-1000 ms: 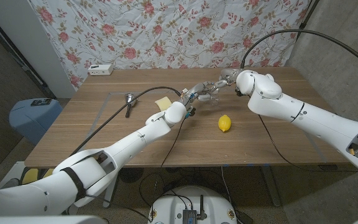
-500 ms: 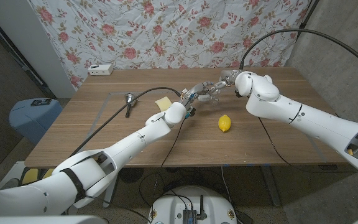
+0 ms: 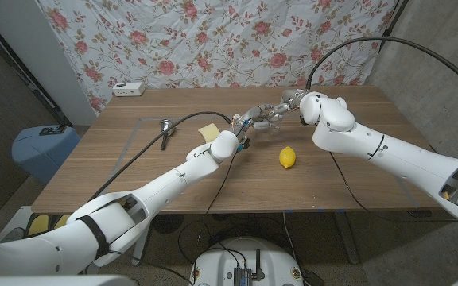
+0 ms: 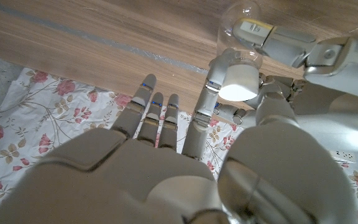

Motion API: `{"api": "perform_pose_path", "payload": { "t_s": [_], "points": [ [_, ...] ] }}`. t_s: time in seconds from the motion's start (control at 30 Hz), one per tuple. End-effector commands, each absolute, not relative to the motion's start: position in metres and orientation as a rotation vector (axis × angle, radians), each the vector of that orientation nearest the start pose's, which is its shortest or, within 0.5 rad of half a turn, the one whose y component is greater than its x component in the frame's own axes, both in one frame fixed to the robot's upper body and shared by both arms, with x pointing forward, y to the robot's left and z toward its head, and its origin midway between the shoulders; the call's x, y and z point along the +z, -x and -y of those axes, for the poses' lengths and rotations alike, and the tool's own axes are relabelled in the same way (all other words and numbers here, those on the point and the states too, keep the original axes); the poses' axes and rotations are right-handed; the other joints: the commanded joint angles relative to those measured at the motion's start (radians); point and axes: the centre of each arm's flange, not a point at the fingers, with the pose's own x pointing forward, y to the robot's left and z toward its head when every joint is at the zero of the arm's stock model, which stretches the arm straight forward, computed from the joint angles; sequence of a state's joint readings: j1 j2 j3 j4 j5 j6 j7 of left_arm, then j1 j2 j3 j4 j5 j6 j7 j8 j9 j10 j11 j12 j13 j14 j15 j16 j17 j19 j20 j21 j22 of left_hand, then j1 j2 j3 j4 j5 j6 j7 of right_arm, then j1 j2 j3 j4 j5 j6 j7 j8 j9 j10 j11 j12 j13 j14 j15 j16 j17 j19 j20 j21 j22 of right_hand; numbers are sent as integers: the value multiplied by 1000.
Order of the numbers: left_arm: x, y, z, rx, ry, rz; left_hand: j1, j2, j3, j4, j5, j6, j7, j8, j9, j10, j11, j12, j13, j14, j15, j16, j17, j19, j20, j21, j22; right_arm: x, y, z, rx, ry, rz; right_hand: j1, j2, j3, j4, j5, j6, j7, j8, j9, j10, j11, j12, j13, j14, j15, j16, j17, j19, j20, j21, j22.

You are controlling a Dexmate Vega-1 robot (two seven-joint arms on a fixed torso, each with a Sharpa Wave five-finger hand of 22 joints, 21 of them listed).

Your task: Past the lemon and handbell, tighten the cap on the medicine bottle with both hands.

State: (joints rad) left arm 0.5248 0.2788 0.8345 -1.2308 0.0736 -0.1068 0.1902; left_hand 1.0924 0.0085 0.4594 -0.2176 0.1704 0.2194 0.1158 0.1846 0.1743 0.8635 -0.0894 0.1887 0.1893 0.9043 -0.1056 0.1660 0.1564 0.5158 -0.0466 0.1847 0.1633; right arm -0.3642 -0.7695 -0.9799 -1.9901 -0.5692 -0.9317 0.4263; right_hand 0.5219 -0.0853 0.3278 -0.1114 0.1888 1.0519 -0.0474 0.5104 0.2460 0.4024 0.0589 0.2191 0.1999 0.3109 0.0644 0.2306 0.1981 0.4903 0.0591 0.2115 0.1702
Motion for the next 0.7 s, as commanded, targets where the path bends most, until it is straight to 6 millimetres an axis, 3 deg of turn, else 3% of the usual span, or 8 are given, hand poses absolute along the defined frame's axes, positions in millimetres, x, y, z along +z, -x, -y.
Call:
{"api": "perform_pose_path", "payload": {
  "t_s": [0.03,0.4,0.7],
  "points": [
    [10,-655,-26,-337,-717,732,0,8,71,64,7,-1,-4,3,2,52,-54,3,1,27,-59,4,2,-2,-9,-2,0,93,-578,164,-55,1482,206,-31,-9,-16,7,7,-42,7,-19,-5,-10,9,-12,1,-3,10,-6,6,4,8,-8,5],
    [13,-658,-26,-345,-721,734,-1,8,73,64,7,-1,-5,3,2,51,-48,3,1,29,-59,5,2,-4,-9,-2,0,96,-577,167,-50,1491,183,-62,-20,-37,8,16,-195,35,-80,-6,-50,28,-28,2,-30,32,-24,2,-24,21,-19,5],
    [15,-661,-24,-349,-724,732,0,8,75,63,7,0,-6,3,2,56,-52,6,1,33,-62,7,3,-5,-11,-2,0,100,-578,173,-51,1496,168,-66,-19,-41,4,20,-264,45,-103,1,-72,34,-31,3,-46,46,-30,1,-42,27,-23,5]
  ]
}}
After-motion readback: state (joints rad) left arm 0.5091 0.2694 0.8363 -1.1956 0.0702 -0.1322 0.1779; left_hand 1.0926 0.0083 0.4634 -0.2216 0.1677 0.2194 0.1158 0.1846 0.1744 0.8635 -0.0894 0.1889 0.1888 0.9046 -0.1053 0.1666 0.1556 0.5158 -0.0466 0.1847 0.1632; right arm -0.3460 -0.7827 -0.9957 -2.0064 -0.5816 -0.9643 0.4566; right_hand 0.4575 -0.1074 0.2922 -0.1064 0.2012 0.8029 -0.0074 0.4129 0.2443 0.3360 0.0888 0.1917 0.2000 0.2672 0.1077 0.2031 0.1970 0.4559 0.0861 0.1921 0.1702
